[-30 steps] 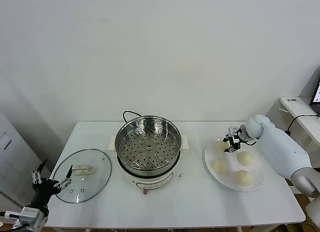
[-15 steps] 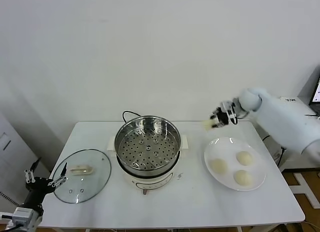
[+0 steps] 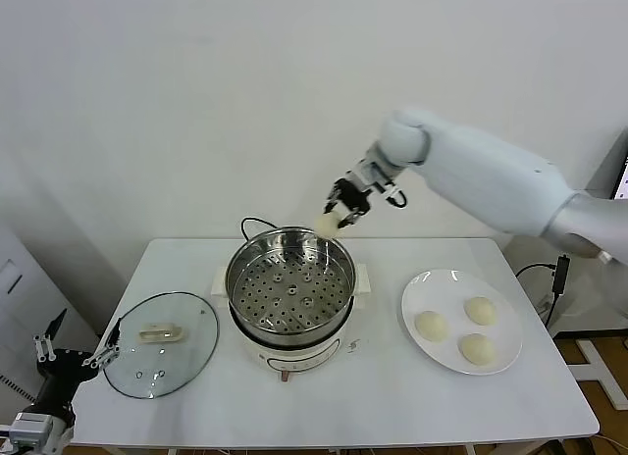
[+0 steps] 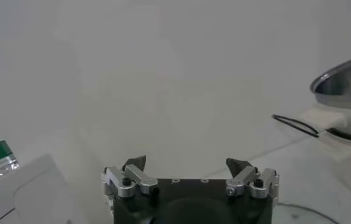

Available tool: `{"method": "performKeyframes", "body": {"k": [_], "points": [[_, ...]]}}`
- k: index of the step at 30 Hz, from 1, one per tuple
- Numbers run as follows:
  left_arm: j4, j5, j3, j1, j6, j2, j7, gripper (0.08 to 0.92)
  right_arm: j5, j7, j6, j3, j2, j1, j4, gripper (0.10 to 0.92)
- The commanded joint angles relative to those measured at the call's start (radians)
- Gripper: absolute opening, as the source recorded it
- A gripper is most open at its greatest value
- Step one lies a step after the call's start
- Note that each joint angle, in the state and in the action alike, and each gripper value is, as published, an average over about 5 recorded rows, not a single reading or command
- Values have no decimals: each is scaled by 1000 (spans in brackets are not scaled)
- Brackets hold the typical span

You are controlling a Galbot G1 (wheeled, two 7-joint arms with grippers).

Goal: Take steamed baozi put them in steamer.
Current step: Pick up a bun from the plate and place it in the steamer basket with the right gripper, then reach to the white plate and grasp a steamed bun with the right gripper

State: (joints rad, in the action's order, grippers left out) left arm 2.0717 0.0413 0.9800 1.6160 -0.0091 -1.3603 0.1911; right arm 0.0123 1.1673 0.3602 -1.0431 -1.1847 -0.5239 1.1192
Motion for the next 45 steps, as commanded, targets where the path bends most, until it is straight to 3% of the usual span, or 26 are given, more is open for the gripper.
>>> {"method": "performKeyframes", "body": {"k": [1,16,25,30,39,45], "points": [[4,-5,10,4,-1,-6,1,823,-94,45,131,-36,-134,5,1,390],[-9,-19,13,1,-5,13,1,823,-373,12,171,60,-168,173,-92,416],[-10,-17,9,-5,-1,19,0,823,-453,-15,196,132,-194,244,-164,425],[-9,-15,6,-7,-1,18,0,823,-461,-38,197,154,-199,255,-176,505],[-5,-6,0,-6,-2,11,0,823,-244,-29,103,143,-153,153,-125,760],[1,-7,4,-5,-2,5,-1,823,240,-41,-221,-22,-44,-48,-81,821]]}}
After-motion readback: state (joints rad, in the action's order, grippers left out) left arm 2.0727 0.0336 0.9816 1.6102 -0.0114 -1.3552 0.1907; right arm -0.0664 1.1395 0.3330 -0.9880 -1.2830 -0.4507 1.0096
